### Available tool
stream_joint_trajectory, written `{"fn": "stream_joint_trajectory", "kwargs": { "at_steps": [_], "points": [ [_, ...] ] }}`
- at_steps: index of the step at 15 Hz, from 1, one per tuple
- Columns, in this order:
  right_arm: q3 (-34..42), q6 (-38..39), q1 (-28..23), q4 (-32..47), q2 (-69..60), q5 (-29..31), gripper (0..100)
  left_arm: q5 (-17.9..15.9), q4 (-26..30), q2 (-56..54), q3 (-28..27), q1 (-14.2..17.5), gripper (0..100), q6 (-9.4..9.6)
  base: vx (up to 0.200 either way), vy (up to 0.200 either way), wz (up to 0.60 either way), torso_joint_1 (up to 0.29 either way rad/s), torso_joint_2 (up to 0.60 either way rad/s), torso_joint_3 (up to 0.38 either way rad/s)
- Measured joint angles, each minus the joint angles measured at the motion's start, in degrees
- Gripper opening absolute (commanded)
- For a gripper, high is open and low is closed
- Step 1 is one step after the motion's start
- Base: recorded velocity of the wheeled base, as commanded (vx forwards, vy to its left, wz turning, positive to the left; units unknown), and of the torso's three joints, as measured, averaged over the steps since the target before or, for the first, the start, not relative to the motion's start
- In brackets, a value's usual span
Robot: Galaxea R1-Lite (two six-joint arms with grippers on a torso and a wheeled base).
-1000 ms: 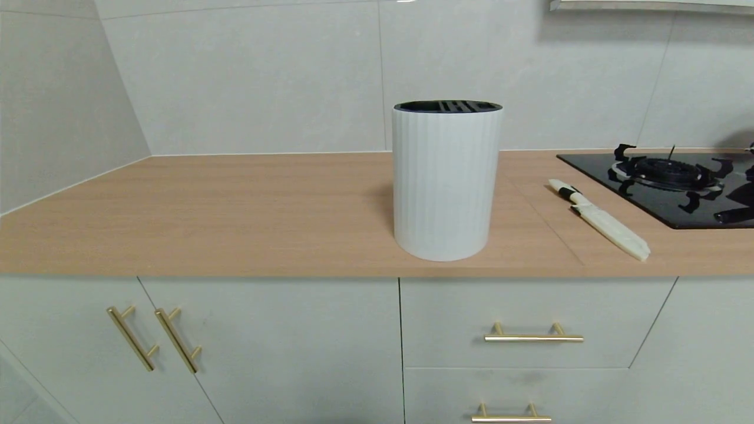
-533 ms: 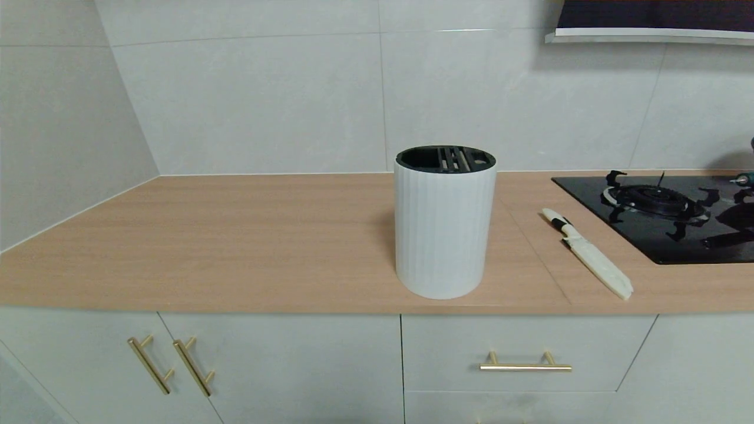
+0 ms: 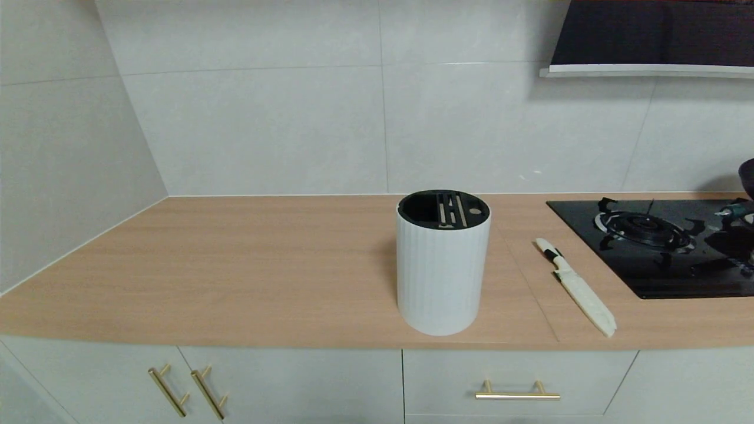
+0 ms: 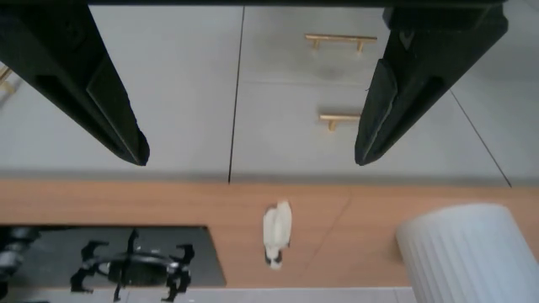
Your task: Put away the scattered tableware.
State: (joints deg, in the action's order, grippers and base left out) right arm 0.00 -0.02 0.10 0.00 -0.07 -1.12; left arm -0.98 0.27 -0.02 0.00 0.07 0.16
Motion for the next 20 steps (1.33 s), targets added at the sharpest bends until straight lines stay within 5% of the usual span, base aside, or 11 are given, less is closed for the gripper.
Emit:
{"fn": "stream_joint_trajectory", "kwargs": {
  "at_steps": [14,20],
  "points": [
    [0.0,0.02,0.0,0.0,0.0,0.01,100,0.0,0.0,0.0,0.0,0.0,100,0.02,0.0,0.0,0.0,0.245,-0.52,-0.278],
    [0.0,0.02,-0.02,0.0,0.0,0.0,100,0.0,0.0,0.0,0.0,0.0,100,0.02,0.0,0.0,0.0,0.014,-0.03,-0.013]
  ]
}}
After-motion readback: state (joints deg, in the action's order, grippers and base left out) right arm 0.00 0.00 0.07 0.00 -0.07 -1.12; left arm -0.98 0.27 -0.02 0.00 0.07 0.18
